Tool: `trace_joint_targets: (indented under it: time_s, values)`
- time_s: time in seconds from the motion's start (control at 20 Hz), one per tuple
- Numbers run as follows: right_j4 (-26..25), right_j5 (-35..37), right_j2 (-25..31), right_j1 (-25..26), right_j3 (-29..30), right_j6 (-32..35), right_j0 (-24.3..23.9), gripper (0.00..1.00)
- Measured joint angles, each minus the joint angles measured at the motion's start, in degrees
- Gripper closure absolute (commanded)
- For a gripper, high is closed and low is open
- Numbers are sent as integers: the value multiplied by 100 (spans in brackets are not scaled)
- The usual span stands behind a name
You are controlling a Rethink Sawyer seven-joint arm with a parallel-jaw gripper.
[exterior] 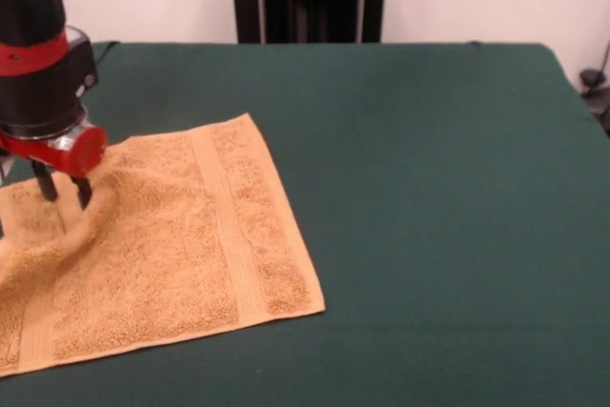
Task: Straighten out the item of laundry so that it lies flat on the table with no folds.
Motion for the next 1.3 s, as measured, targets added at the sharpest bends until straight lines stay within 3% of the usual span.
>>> trace_joint_targets:
  time_s: [0.65, 1.05, 1.3]
  values:
    - [386, 0, -41, -273, 4, 0, 413, 0]
    - [424, 39, -41, -305, -67, 0, 30, 0]
    - [402, 601, -70, -518, -154, 0, -282, 0]
